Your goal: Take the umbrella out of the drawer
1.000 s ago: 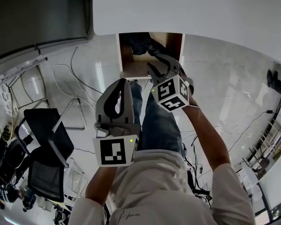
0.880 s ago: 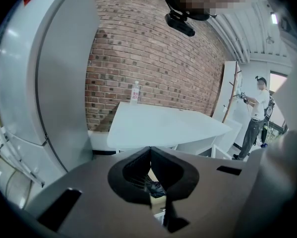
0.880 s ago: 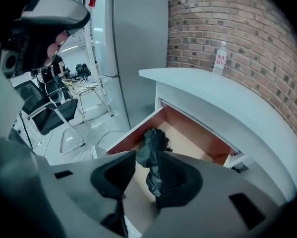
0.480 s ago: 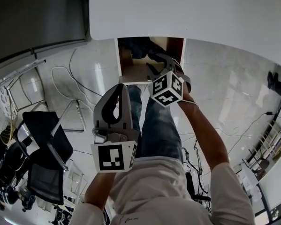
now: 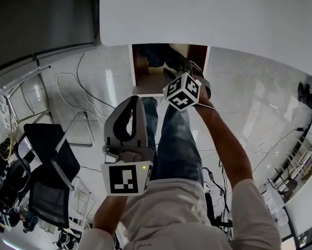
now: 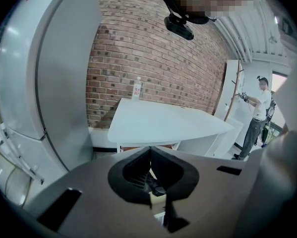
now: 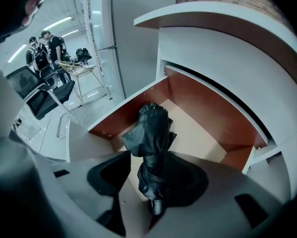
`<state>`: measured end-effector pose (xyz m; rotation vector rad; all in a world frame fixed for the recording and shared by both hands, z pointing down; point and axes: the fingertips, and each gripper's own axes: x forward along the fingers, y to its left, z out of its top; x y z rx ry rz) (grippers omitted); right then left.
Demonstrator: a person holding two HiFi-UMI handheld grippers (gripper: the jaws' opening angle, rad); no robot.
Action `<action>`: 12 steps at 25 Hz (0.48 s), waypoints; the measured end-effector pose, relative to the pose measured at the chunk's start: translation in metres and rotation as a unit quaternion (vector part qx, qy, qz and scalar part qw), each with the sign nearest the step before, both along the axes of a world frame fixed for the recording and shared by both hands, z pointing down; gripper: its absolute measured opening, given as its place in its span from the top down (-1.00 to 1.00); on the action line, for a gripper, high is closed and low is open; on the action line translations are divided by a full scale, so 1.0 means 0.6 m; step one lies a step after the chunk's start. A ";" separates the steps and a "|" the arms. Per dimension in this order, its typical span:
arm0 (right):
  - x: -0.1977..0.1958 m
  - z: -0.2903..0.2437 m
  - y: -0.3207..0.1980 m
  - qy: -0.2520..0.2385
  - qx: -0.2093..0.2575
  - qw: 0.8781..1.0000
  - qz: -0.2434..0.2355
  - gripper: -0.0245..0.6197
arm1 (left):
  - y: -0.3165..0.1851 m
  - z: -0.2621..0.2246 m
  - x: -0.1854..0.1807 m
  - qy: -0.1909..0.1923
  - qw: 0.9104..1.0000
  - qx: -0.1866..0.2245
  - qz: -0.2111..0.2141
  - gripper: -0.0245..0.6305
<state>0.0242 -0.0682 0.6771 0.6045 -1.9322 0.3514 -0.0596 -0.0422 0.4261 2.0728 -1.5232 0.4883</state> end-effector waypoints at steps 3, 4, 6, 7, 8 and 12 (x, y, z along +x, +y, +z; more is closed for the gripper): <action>0.001 0.020 -0.003 0.012 -0.004 1.000 -0.006 0.22 | -0.001 0.006 -0.005 -0.002 1.000 -0.006 -0.002 0.87; 0.001 0.027 -0.003 0.015 -0.007 1.000 -0.006 0.20 | -0.001 0.008 -0.007 -0.002 1.000 -0.006 -0.002 0.87; 0.001 0.041 -0.005 0.021 -0.011 1.000 -0.007 0.18 | -0.002 0.012 -0.009 -0.005 1.000 -0.005 0.000 0.87; 0.001 0.047 -0.006 0.025 -0.011 1.000 -0.008 0.16 | -0.002 0.013 -0.010 -0.006 1.000 -0.005 0.000 0.87; 0.002 0.051 -0.007 0.029 -0.011 0.999 -0.010 0.15 | -0.002 0.014 -0.012 -0.007 1.000 -0.006 0.001 0.87; 0.008 0.066 -0.011 0.041 -0.013 0.999 -0.013 0.12 | -0.005 0.014 -0.016 -0.008 1.000 -0.008 0.000 0.87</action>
